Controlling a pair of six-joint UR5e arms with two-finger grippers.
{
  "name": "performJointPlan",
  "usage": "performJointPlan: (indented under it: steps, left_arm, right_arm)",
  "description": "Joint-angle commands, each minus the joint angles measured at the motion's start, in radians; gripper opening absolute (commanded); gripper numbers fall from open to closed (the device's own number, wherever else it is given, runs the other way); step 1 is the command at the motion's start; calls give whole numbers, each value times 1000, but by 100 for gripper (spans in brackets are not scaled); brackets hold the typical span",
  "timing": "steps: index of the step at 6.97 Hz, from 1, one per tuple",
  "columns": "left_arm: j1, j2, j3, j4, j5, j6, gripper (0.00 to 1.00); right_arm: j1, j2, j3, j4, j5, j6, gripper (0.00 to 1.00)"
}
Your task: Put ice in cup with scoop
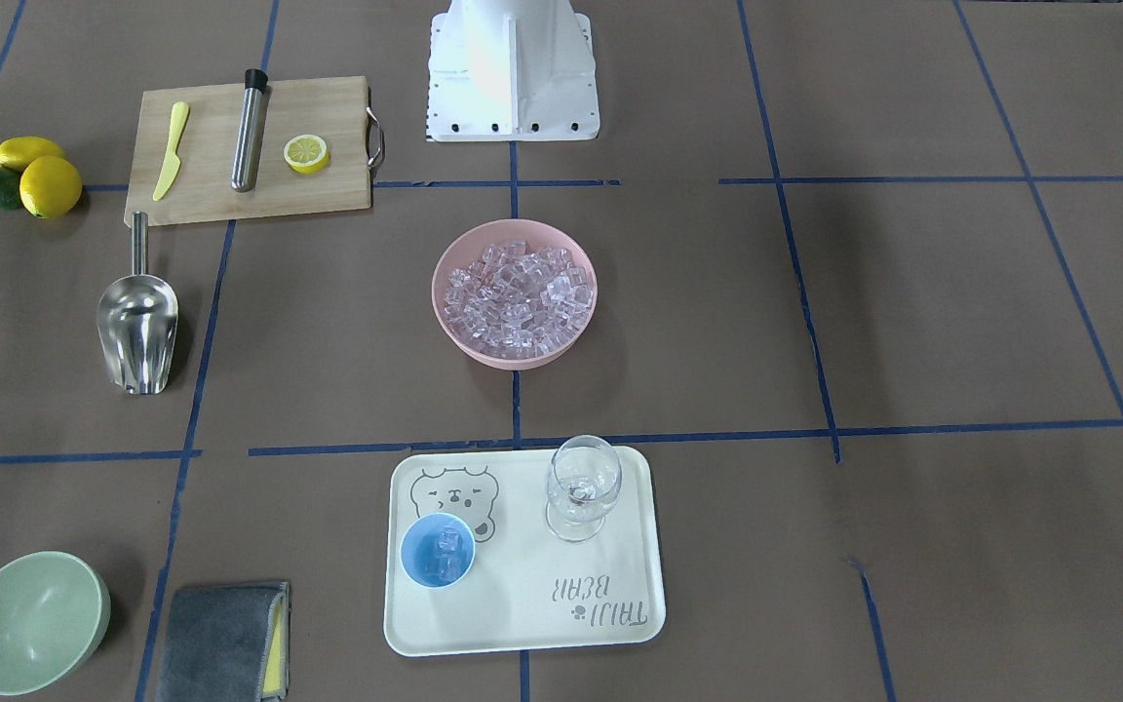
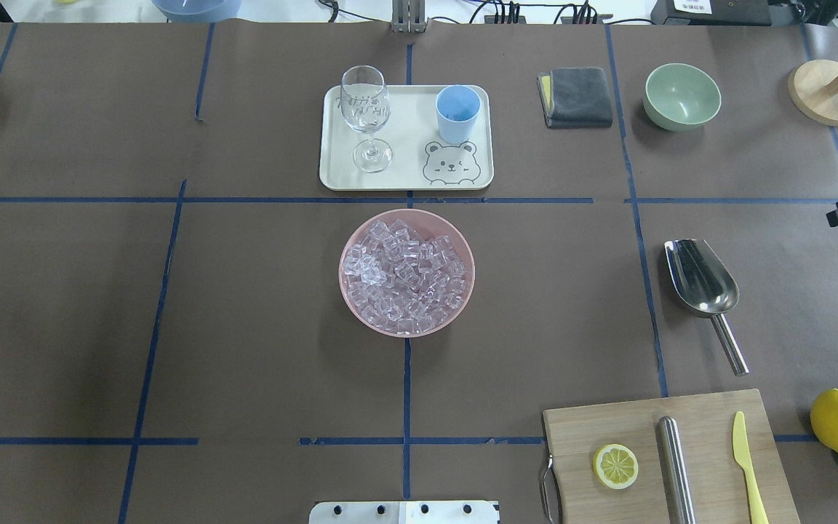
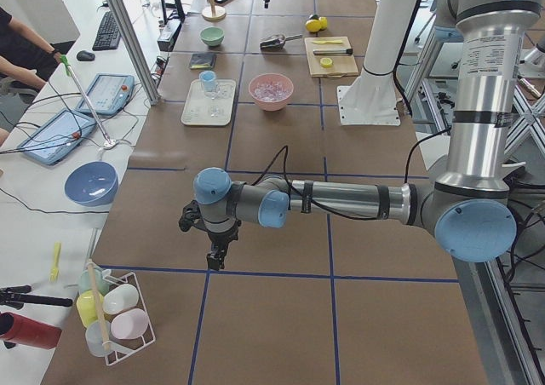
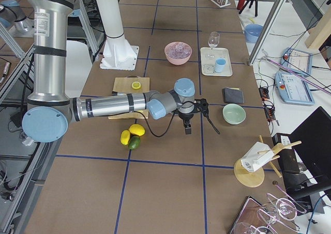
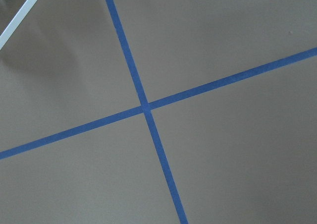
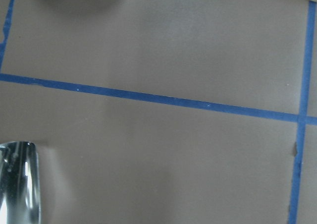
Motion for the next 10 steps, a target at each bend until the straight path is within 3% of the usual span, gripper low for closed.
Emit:
performJointPlan:
  steps: [1, 3, 4, 7, 9, 10]
  left_arm:
    - [-72, -5, 15, 99, -4, 71, 100]
    - [-105, -28, 7, 227, -15, 107, 100]
    - [-105, -25, 9, 234, -70, 97, 100]
    - [-105, -13, 15, 232, -90, 95, 100]
    - [-105, -13, 12, 232, -90, 95, 100]
    - [-105, -13, 10, 231, -89, 95, 100]
  right_arm:
    - [144, -13, -67, -2, 91, -150, 100]
    - [218, -50, -87, -34, 117, -248, 100]
    - [248, -59, -87, -65, 124, -277, 100]
    - [359, -98, -87, -172, 139, -383, 100]
    - [370, -99, 59, -394, 157, -390, 100]
    - [371, -98, 66, -399, 157, -390, 100]
